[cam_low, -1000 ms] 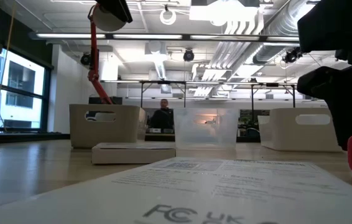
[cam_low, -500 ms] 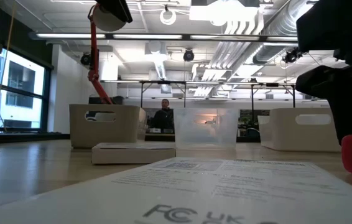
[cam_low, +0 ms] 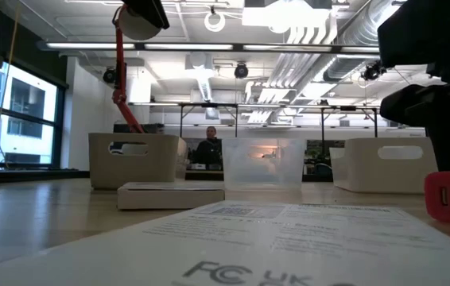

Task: Pick and place items into bin
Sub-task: Put the pink charger adapter into the white bin

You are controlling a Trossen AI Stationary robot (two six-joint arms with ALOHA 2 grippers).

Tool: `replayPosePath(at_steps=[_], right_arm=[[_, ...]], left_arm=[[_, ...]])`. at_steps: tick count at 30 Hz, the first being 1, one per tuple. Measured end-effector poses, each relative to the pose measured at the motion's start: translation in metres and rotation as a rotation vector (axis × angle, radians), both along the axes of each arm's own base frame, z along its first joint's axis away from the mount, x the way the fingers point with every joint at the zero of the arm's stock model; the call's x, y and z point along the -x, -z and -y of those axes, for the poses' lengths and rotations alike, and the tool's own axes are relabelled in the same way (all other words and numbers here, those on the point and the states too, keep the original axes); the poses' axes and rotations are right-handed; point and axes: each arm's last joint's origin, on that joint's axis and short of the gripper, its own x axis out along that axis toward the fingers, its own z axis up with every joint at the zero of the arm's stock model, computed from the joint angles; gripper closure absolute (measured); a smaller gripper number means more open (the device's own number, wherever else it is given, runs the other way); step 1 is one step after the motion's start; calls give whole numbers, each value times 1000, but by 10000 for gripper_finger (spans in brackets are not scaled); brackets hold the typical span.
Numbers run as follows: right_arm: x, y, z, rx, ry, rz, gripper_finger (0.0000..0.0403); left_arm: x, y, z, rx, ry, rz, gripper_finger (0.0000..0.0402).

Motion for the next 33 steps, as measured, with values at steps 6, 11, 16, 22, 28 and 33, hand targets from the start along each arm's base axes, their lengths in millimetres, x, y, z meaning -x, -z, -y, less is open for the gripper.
replayPosePath(at_steps=[6,11,16,22,28,33], right_arm=[[0,0,0,-11,16,-9,215],[0,0,0,-12,22,-11,230],[1,0,0,-13,21,-15,241],[1,0,0,-18,45,-21,221],[2,1,1,-16,45,-27,228],[2,1,1,-15,45,-27,237]], left_arm=[[0,0,0,0,0,0,186],[0,0,0,0,0,0,186],[0,0,0,0,0,0,186],[0,0,0,0,0,0,186],[0,0,0,0,0,-1,186],[0,0,0,-4,6,-4,186]])
